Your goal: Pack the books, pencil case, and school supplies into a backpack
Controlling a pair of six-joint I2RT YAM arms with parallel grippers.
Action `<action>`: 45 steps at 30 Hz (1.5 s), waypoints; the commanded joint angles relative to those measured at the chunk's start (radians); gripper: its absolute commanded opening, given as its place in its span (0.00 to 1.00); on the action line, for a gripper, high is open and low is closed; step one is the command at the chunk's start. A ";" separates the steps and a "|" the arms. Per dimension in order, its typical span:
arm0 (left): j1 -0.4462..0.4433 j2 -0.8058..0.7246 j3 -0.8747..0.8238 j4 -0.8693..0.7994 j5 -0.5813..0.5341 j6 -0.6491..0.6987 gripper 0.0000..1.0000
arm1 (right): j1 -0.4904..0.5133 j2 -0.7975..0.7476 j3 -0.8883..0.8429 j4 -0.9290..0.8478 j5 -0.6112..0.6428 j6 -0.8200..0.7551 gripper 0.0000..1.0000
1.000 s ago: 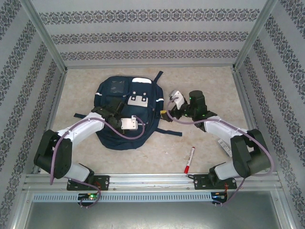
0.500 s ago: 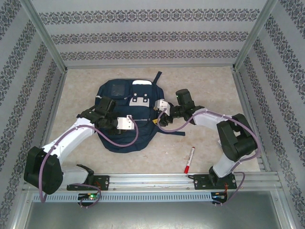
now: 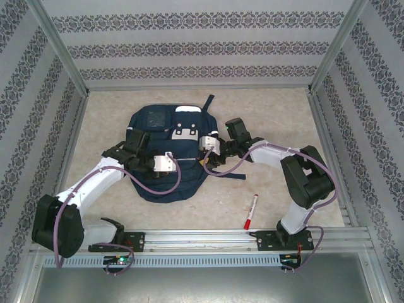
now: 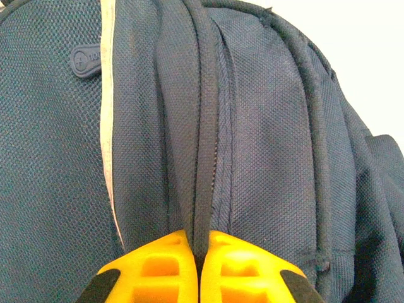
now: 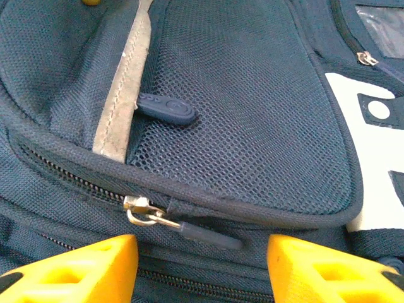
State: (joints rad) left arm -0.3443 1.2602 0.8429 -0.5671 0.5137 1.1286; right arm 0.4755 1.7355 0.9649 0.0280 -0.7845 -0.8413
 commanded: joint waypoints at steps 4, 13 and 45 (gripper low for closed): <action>0.006 -0.024 0.000 0.073 0.145 0.009 0.00 | 0.025 0.012 0.031 -0.048 -0.023 -0.059 0.47; 0.026 -0.014 0.020 0.034 0.139 -0.001 0.00 | 0.019 -0.074 -0.019 -0.050 -0.013 -0.082 0.16; -0.053 0.149 0.118 0.307 0.208 -0.762 0.00 | 0.246 -0.158 -0.178 0.367 0.090 1.247 0.20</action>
State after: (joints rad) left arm -0.3470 1.3998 0.9226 -0.5251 0.5785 0.4778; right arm 0.6579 1.5696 0.8043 0.1570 -0.6670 0.1257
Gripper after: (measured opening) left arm 0.057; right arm 0.192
